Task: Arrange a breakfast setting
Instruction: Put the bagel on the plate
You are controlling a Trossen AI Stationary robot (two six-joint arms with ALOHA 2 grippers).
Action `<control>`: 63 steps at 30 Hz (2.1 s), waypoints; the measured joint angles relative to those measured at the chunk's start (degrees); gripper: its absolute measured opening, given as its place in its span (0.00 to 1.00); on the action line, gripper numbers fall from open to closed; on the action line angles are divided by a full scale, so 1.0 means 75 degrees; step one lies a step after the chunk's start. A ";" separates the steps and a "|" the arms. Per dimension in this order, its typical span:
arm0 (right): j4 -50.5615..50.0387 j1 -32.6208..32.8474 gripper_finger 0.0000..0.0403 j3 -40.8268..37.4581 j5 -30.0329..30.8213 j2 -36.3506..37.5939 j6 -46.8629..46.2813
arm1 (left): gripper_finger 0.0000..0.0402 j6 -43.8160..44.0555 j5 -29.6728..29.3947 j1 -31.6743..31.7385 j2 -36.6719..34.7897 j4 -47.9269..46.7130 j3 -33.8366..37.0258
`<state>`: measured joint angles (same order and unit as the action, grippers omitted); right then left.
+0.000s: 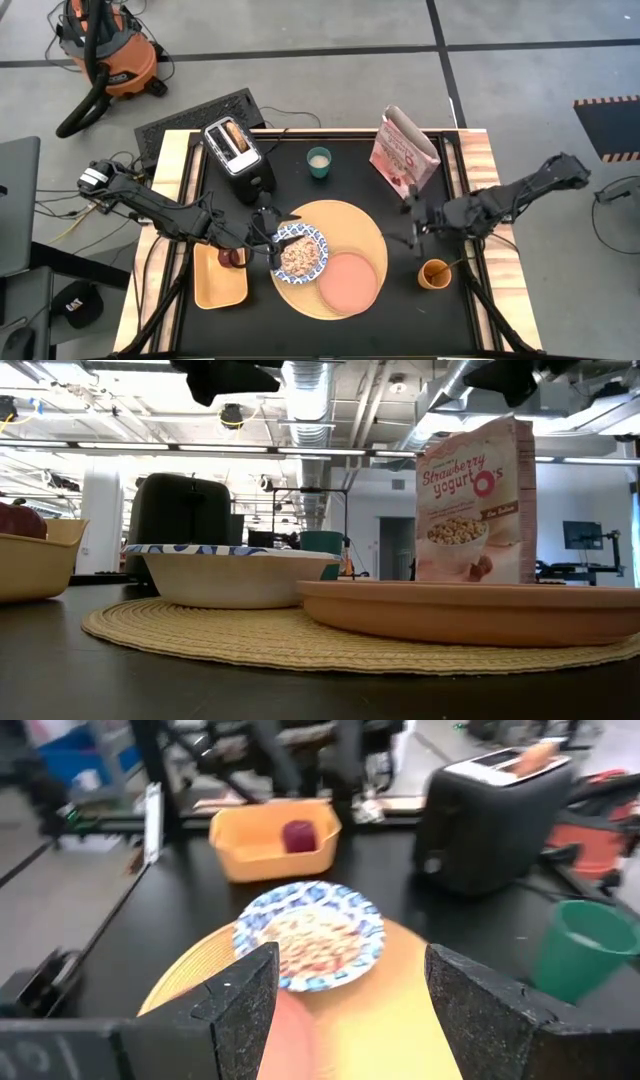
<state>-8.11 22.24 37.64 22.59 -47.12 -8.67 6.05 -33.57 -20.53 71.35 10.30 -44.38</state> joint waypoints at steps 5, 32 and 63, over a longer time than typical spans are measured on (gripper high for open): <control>0.0521 0.0634 0.69 -0.0001 0.0003 -0.0752 -0.0073 | 0.54 0.0012 0.0470 0.0000 0.0000 0.0074 0.0000; 0.2361 0.1582 0.69 -0.0010 0.0009 -0.3503 -0.0158 | 0.79 0.0428 0.0843 -0.0017 0.0000 0.0188 0.0000; 0.2376 0.1463 0.69 -0.0010 0.0032 -0.3505 -0.0189 | 0.79 0.1972 -0.2676 0.1296 -0.0485 -0.5410 -0.2837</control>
<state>9.71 33.21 37.56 22.83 -73.41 -10.09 20.83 -53.64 -10.81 67.72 -30.27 -65.65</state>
